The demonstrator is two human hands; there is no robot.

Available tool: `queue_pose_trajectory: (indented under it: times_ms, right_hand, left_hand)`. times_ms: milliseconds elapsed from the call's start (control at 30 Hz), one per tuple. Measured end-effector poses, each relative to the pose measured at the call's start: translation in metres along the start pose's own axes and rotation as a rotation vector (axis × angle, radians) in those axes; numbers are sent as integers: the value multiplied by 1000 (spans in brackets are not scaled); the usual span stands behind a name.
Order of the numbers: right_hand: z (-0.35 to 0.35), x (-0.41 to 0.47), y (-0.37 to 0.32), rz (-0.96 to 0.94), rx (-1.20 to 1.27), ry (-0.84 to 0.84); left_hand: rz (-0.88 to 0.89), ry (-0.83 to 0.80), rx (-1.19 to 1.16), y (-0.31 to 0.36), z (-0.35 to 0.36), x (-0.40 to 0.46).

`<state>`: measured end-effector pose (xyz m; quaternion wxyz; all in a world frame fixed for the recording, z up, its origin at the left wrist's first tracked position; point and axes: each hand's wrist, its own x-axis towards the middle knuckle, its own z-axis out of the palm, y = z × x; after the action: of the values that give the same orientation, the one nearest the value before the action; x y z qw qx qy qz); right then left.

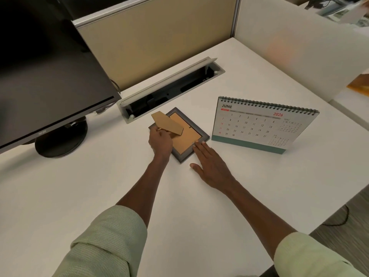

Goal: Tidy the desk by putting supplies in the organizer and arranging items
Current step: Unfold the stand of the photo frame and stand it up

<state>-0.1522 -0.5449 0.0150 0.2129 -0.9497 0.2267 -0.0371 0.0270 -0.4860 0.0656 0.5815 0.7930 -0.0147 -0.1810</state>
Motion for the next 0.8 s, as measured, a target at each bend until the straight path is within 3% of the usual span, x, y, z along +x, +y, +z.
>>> queue_pose_trajectory:
  times_ms: [267, 567, 800]
  right_hand:
    - [-5, -10, -13, -8, 14, -44]
    - [-19, -10, -25, -34, 95, 337]
    - [-59, 0, -45, -161, 336, 357]
  left_hand:
    - [-65, -105, 85, -18, 4, 10]
    - [-45, -182, 156, 19, -38, -6]
    - [2, -438, 320, 60, -69, -1]
